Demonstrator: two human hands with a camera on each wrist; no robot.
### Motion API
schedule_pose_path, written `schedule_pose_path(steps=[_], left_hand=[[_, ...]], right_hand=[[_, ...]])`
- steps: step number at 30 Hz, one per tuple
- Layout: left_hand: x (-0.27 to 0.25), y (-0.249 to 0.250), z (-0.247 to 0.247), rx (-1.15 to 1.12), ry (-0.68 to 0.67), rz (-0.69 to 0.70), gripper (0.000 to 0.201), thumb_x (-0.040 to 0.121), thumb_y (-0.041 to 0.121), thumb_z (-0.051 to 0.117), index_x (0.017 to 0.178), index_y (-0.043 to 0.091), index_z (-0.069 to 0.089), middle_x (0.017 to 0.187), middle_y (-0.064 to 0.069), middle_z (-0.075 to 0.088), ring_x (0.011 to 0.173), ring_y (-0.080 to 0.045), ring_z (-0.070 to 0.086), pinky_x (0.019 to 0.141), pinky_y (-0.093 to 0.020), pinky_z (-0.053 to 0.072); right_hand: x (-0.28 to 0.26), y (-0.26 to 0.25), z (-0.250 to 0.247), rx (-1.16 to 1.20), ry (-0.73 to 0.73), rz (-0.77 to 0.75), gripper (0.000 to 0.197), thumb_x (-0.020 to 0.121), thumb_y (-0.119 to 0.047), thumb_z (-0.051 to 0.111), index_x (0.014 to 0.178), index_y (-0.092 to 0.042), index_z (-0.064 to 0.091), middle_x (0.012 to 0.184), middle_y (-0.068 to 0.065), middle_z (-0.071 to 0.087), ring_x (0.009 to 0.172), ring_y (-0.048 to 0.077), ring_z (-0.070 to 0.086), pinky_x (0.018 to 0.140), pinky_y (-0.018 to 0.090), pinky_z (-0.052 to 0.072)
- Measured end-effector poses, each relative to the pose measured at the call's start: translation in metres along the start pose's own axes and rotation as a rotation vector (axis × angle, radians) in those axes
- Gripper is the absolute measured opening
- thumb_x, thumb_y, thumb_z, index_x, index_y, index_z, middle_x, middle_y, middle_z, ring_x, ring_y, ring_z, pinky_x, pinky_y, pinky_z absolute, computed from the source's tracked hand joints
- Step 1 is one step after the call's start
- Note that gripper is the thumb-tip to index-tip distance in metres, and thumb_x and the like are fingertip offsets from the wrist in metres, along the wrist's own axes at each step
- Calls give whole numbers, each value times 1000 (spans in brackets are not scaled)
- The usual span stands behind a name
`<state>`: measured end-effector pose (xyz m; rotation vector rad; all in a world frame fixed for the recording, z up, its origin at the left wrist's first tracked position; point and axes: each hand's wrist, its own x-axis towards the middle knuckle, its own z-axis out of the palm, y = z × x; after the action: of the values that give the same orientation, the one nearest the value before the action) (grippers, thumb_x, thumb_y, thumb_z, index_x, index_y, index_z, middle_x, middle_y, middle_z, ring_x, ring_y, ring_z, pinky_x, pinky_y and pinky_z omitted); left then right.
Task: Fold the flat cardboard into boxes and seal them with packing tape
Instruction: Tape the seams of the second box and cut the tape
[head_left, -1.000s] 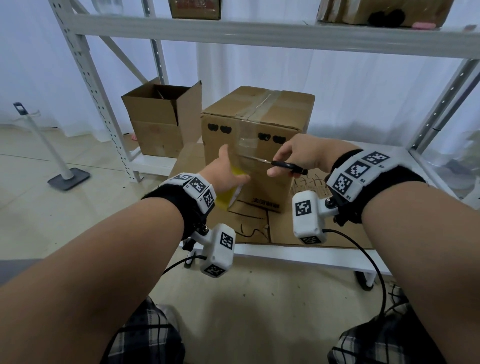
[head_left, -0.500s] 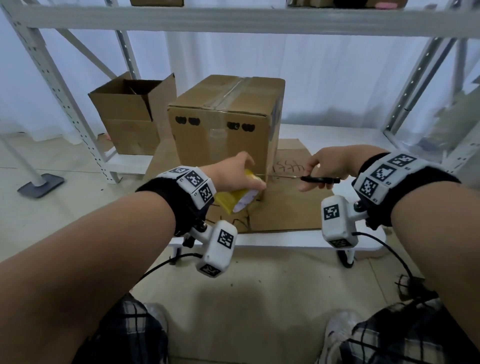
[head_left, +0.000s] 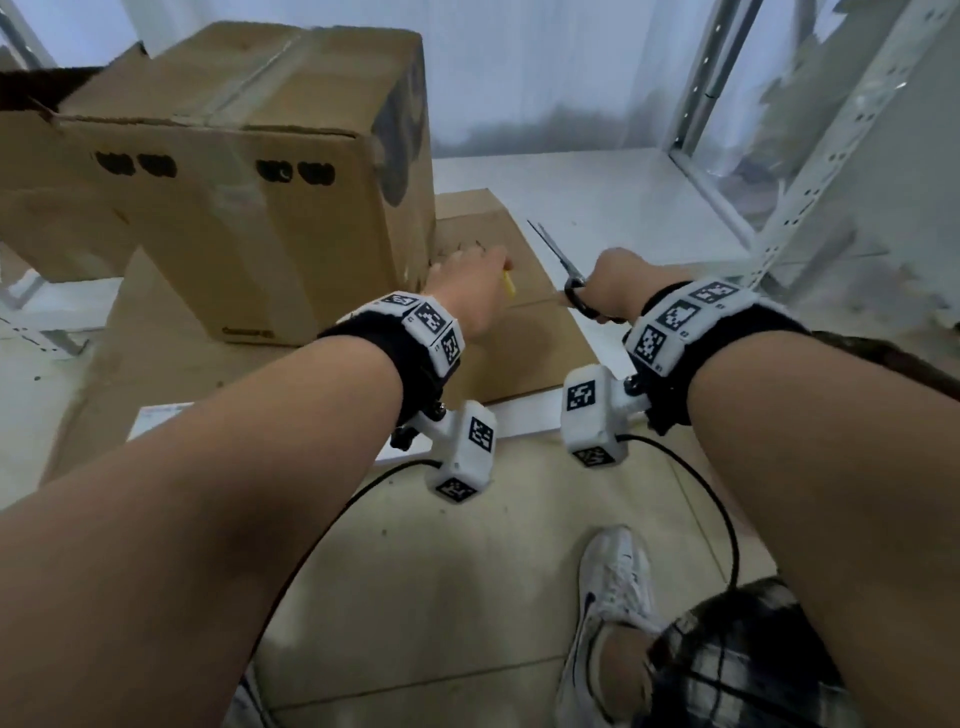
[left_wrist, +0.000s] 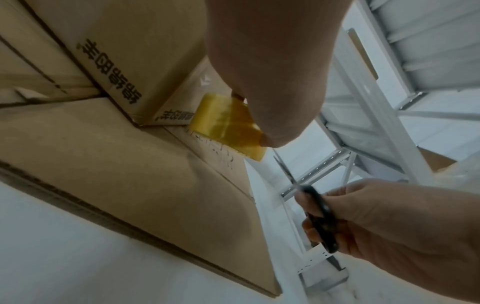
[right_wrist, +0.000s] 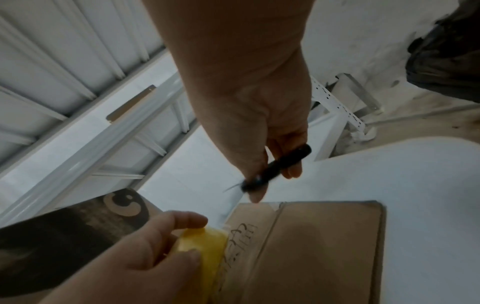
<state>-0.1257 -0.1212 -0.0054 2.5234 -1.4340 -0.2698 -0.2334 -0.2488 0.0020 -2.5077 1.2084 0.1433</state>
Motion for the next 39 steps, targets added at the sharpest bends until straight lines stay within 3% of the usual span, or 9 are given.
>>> schedule_pose_path(steps=[7, 11, 15, 17, 20, 25, 29, 34, 39], left_hand=[[17, -13, 25, 202, 2, 163, 51, 90, 5, 53, 137, 19, 37, 136, -8, 51, 120, -31, 48, 99, -44, 34], [21, -17, 35, 182, -18, 191, 40, 93, 9, 50, 131, 15, 40, 131, -10, 53, 116, -31, 49, 93, -41, 37], [21, -19, 31, 173, -40, 176, 37, 94, 18, 54, 130, 16, 45, 130, -10, 50, 118, -30, 47, 97, -43, 40], [18, -20, 23, 161, 6, 169, 38, 93, 20, 54, 130, 15, 46, 128, -10, 50, 117, -31, 47, 96, -43, 41], [9, -22, -1, 104, 84, 187, 39, 92, 23, 51, 130, 13, 48, 128, -10, 50, 117, -31, 47, 96, -45, 43], [-24, -34, -63, 34, 286, 281, 31, 95, 14, 46, 124, 9, 54, 121, -10, 53, 113, -26, 47, 93, -38, 41], [-63, -61, -117, 20, 460, 298, 27, 95, 11, 48, 120, 8, 58, 116, -9, 55, 108, -22, 49, 88, -23, 34], [-96, -122, -156, 91, 655, 37, 32, 96, 21, 49, 127, 14, 53, 135, -7, 45, 123, -24, 42, 103, -34, 32], [-103, -191, -155, -186, 569, -423, 55, 95, 54, 42, 146, 36, 31, 158, -15, 9, 145, -38, 12, 116, -53, 18]], right_hand=[[17, 15, 32, -118, 11, -20, 29, 84, -2, 59, 62, -8, 41, 60, 6, 44, 56, 20, 45, 45, 24, 30], [21, 9, 43, -194, 43, -71, 34, 84, -6, 60, 57, -9, 38, 58, 5, 39, 51, 17, 37, 46, 26, 28], [20, 2, 49, -220, 46, -96, 24, 92, -11, 54, 69, -7, 47, 65, 7, 42, 71, 28, 52, 61, 29, 36], [16, -4, 47, -157, 76, -118, 13, 95, -14, 50, 92, -5, 60, 81, 12, 56, 81, 29, 53, 69, 30, 40], [7, -21, 33, -38, 162, -136, 25, 98, -17, 46, 111, -6, 65, 113, 14, 63, 102, 31, 59, 82, 34, 47], [-21, -72, -3, 165, 323, -312, 38, 88, 4, 42, 119, -9, 60, 120, 15, 61, 113, 31, 55, 93, 37, 46], [-49, -131, -26, 415, 393, -496, 39, 92, -3, 40, 128, -15, 51, 127, 8, 54, 107, 21, 51, 88, 32, 42], [-59, -195, -35, 495, 470, -630, 33, 100, -8, 37, 131, -11, 49, 134, 13, 43, 119, 25, 46, 106, 37, 39], [-49, -221, -23, 461, 316, -473, 47, 99, -51, 33, 138, -27, 42, 149, 14, 25, 131, 33, 38, 109, 45, 35]])
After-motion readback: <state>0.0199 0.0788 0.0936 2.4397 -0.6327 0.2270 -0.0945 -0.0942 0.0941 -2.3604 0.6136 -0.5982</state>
